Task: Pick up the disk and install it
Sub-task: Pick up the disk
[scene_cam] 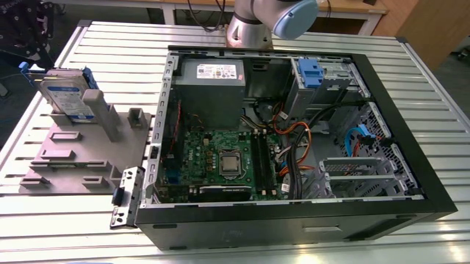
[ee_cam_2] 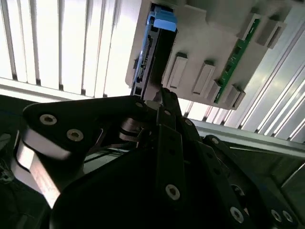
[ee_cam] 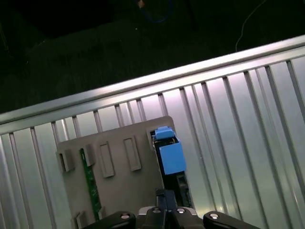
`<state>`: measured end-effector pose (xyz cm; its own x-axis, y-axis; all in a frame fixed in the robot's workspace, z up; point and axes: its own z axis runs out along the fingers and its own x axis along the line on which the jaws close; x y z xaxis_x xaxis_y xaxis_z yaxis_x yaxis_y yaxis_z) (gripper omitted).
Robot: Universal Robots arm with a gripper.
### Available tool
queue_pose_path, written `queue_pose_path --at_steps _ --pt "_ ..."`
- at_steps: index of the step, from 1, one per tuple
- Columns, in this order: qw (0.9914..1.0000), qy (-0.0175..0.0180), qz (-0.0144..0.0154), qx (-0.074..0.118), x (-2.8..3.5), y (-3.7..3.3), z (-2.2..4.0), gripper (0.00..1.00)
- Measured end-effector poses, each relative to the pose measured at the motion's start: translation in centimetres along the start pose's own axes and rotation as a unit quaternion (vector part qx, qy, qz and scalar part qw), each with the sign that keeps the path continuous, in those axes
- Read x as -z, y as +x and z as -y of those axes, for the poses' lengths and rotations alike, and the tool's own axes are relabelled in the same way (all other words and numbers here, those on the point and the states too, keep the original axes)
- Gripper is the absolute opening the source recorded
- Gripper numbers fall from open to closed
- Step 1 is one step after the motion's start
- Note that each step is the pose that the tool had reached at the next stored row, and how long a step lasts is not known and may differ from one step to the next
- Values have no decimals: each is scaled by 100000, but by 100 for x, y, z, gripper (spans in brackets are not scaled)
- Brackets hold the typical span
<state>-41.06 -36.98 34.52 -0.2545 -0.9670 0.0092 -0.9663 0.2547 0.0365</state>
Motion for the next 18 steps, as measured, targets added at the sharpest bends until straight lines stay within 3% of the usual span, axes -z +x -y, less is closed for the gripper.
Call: queue_pose_path --at_steps 3,7,8,18 --pt "99993 318 42 1110 -4 0 -1 11" --pt "99965 1799 383 1921 -9 0 -1 11" --pt "99960 1948 415 2005 -9 1 -2 11" --pt "99958 2041 438 2027 -20 -45 -29 11"
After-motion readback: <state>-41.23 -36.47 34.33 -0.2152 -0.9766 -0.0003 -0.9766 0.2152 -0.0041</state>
